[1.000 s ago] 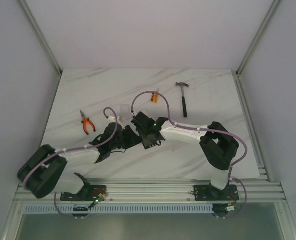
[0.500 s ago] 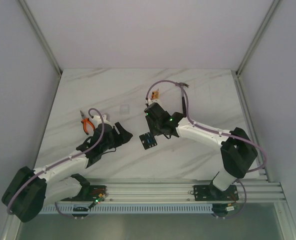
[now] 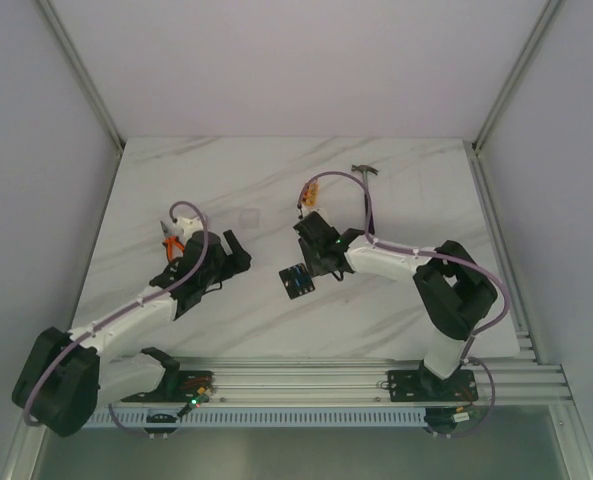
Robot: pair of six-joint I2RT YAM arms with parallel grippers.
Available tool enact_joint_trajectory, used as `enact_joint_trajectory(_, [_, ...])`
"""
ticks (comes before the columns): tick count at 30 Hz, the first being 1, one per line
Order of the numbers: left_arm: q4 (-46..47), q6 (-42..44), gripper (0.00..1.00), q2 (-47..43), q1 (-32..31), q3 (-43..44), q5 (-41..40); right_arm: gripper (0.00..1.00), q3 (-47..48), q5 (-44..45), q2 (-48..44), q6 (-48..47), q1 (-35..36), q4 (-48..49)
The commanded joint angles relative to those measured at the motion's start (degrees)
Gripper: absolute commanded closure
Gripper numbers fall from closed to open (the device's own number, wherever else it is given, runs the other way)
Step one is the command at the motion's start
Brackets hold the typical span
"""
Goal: Snap on the fuse box
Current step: Install the fuse at the fuse box base.
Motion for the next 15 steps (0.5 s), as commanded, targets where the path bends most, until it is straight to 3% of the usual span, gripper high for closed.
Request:
enact_joint_trajectory(1, [-2.61, 5.59, 0.07, 4.99, 1.21, 6.59, -4.08, 0.51, -0.51, -2.78, 0.77, -0.95, 1.35, 3.48])
enact_joint_trajectory(11, [-6.08, 12.85, 0.02, 24.35, 4.62, 23.36, -7.72, 0.48, -1.24, -9.67, 0.01, -1.29, 3.67, 5.82])
enact_joint_trajectory(15, [-7.35, 15.05, 0.03, 29.91, 5.18, 28.8, -6.05, 0.46, -4.14, -7.2, -3.73, 0.02, 3.78, 6.18])
